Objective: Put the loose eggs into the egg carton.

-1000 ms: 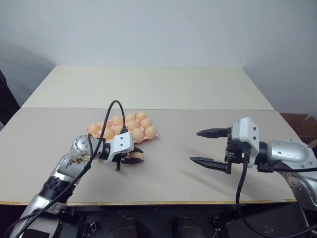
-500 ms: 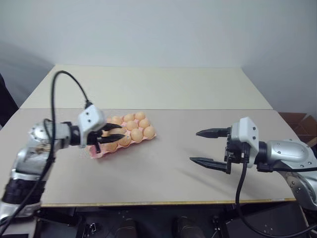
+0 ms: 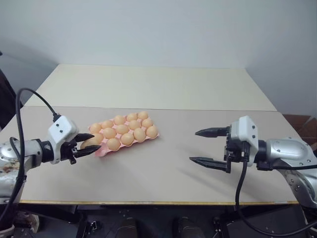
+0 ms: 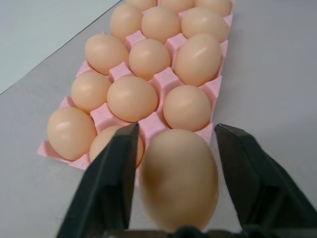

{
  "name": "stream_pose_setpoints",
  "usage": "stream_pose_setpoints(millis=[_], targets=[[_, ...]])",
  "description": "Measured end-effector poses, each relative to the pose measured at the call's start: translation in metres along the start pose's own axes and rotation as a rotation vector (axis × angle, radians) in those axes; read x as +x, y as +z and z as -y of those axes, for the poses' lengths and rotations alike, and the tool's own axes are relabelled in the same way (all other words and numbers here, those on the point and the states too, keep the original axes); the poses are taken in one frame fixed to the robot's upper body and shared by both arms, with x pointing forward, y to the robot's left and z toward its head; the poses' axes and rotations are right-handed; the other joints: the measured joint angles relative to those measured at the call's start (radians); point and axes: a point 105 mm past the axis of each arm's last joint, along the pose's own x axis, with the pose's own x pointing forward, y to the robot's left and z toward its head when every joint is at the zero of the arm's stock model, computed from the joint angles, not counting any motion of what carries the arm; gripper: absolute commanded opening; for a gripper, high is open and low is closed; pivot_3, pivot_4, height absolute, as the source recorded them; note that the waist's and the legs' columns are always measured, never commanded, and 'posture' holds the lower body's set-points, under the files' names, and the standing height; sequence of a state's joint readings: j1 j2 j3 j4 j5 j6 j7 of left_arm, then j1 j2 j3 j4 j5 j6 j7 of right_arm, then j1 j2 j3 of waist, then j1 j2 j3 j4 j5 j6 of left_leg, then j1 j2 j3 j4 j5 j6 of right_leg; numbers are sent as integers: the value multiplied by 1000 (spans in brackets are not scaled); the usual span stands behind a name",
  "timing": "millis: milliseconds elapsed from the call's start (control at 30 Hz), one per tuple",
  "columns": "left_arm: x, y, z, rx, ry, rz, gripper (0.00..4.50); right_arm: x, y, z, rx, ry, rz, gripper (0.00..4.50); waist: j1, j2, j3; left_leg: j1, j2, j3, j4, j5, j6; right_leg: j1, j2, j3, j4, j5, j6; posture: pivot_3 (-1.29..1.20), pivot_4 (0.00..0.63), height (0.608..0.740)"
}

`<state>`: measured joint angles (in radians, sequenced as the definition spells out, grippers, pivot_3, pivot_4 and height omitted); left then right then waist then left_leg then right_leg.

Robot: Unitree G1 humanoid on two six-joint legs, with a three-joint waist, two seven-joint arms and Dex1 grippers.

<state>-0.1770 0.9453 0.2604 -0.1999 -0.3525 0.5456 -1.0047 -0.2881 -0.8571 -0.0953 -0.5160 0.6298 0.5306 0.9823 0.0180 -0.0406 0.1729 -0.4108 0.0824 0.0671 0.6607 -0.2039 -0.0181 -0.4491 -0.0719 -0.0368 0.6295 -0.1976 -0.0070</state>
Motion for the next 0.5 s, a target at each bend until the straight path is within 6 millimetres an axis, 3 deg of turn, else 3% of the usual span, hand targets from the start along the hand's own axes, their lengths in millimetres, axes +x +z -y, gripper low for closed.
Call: stream_pose_setpoints(millis=[100, 267, 400, 500], targets=[[4, -1, 0, 2, 4, -6, 4469, 0, 0, 0, 0, -1, 0, 4500, -2, 0, 0, -1, 0, 0, 0, 0, 0, 0, 0, 0, 0, 1, 2, 0, 150, 740], [-2, 5, -4, -10, 28, 30, 4469, 0, 0, 0, 3, -2, 1, 4500, -6, 0, 0, -4, 0, 0, 0, 0, 0, -4, 0, 0, 0, 3, 5, 0, 150, 740], [-29, 25, -13, -50, 47, 138, 4469, -1, -2, -1, 11, -3, -2, 4500, -9, 0, 0, -5, 1, 0, 0, 0, 0, -6, 1, 0, 1, 3, 6, 0, 150, 740], [-50, 28, -11, -86, 34, 158, 4469, -2, -3, 0, 15, -1, -3, 4500, -9, 0, 0, -4, 0, 0, 0, 0, 0, -6, 1, 0, 1, 3, 5, 0, 150, 740]])
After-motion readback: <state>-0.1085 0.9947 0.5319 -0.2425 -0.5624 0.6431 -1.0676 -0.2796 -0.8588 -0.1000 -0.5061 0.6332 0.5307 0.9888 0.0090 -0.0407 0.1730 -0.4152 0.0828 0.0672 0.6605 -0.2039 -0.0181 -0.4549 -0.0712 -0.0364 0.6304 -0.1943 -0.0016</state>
